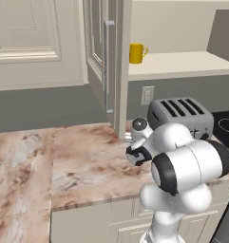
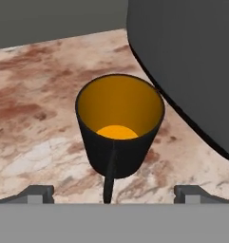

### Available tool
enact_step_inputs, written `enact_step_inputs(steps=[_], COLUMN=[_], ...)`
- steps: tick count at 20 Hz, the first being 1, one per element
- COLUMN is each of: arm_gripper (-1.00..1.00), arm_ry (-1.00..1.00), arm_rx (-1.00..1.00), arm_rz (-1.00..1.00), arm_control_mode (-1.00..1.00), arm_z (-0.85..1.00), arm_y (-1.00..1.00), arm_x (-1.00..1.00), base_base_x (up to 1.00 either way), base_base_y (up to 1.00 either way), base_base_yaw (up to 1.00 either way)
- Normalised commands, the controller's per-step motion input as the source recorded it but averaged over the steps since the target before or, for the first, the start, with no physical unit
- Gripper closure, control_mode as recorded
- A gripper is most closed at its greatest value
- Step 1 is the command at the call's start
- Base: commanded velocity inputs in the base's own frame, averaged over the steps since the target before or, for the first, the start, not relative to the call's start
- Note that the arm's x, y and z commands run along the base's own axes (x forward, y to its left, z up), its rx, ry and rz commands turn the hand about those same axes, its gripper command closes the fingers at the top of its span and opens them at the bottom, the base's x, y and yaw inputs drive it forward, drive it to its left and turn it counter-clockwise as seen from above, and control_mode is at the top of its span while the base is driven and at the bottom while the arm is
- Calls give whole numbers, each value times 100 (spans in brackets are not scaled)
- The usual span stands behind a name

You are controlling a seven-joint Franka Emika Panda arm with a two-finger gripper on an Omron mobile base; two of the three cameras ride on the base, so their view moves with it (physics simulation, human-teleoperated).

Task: Pick the mug on the counter and place it in the cabinet with the handle facing the right, like the mugs already inside.

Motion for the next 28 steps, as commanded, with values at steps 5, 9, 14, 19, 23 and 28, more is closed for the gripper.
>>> enact_step_inputs(steps=[5, 9, 14, 19, 23, 28], arm_gripper=[-100, -100, -100, 100, 100, 100], arm_ry=[0, 0, 0, 0, -1, 0], arm_rx=[1, 1, 0, 2, 2, 0], arm_rz=[0, -1, -3, -2, -3, -1], arm_control_mode=[-100, -100, -100, -100, -100, -100], arm_z=[-20, -18, -22, -25, -25, -12], arm_y=[0, -2, -1, 3, 2, 1], arm_x=[16, 24, 29, 12, 2, 1], base_base_x=[0, 0, 0, 0, 0, 0], base_base_y=[0, 0, 0, 0, 0, 0], base_base_yaw=[0, 0, 0, 0, 0, 0])
